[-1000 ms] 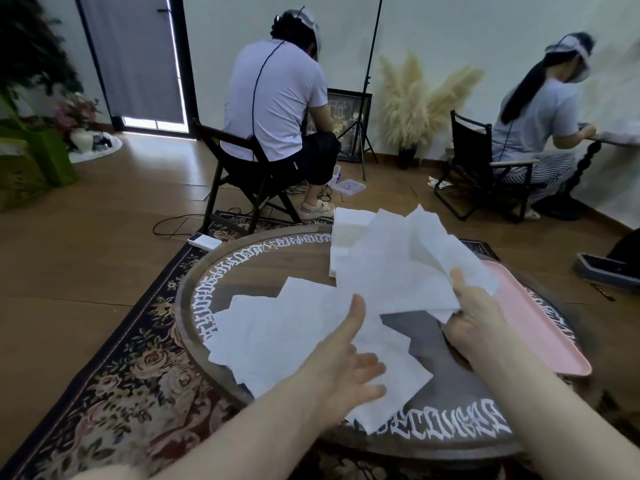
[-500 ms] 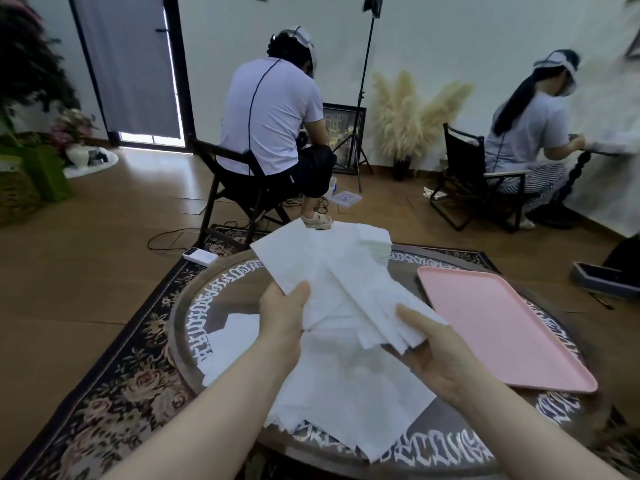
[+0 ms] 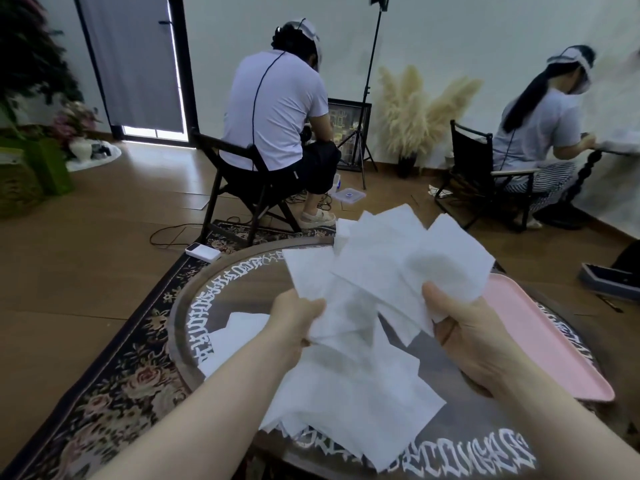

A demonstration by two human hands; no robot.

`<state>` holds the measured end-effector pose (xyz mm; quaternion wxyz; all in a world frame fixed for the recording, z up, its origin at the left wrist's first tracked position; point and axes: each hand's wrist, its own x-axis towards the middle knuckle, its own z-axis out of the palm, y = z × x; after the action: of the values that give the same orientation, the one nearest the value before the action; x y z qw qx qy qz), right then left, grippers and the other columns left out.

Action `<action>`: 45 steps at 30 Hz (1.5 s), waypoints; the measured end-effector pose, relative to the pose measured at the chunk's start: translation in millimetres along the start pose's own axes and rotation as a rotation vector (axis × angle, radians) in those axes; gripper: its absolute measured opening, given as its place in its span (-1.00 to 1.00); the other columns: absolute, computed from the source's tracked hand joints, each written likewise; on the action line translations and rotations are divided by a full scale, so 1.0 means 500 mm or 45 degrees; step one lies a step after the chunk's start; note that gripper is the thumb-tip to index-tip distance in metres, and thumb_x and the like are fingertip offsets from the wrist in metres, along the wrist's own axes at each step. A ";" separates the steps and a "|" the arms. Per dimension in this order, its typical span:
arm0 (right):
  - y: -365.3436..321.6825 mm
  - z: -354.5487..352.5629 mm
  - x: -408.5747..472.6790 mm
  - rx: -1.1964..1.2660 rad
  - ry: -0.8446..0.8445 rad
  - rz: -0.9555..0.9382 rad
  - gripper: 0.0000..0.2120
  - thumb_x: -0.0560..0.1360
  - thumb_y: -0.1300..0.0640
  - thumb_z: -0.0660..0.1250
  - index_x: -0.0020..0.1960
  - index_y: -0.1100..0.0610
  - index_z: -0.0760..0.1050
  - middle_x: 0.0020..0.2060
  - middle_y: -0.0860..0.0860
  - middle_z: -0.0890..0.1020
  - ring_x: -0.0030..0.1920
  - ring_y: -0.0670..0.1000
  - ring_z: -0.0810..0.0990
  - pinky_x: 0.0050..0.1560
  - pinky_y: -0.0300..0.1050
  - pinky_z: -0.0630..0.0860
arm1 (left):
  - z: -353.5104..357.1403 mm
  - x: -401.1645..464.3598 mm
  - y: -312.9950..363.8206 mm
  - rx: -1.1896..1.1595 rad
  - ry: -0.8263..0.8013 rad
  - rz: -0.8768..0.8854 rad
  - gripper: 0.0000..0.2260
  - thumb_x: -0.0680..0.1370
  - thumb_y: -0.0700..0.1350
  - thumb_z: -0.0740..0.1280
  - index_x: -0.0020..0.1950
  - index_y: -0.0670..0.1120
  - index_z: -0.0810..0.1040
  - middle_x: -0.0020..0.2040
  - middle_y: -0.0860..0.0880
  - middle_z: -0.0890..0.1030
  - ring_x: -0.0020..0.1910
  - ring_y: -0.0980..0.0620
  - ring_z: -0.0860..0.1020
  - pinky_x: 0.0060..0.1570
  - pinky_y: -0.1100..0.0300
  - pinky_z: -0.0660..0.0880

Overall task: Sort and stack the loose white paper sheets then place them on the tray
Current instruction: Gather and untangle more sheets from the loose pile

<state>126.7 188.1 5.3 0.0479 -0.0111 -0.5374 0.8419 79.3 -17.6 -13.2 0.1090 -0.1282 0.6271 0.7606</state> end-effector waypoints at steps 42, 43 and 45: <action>-0.012 0.008 -0.018 -0.742 -0.114 0.011 -0.86 0.50 0.23 0.39 -0.03 0.31 0.56 -0.20 0.13 0.73 -0.26 0.03 0.68 -0.27 -0.18 0.59 | 0.019 -0.026 0.005 0.061 -0.430 0.193 -0.74 0.41 -0.38 0.39 0.02 -0.10 0.63 -0.14 -0.04 0.71 -0.29 0.00 0.64 -0.42 0.27 0.49; -0.008 0.010 -0.017 -0.762 -0.082 0.010 -0.90 0.53 0.26 0.37 -0.03 0.31 0.56 -0.22 0.13 0.72 -0.26 0.03 0.67 -0.27 -0.17 0.58 | 0.021 -0.027 0.005 0.063 -0.434 0.195 -0.74 0.44 -0.39 0.37 0.05 -0.11 0.63 -0.12 -0.05 0.71 -0.28 0.00 0.64 -0.42 0.27 0.49; 0.000 0.012 -0.015 -0.793 -0.008 -0.010 -0.92 0.54 0.27 0.37 -0.04 0.31 0.56 -0.21 0.18 0.71 -0.25 0.07 0.65 -0.21 -0.09 0.55 | 0.023 -0.029 0.004 0.063 -0.437 0.197 -0.74 0.47 -0.40 0.35 0.09 -0.14 0.63 -0.10 -0.07 0.72 -0.26 0.00 0.64 -0.42 0.26 0.50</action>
<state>133.9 181.9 7.7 0.0439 -0.0205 -0.7696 0.6367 91.8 -6.8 -4.2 0.1588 0.0547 0.6258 0.7617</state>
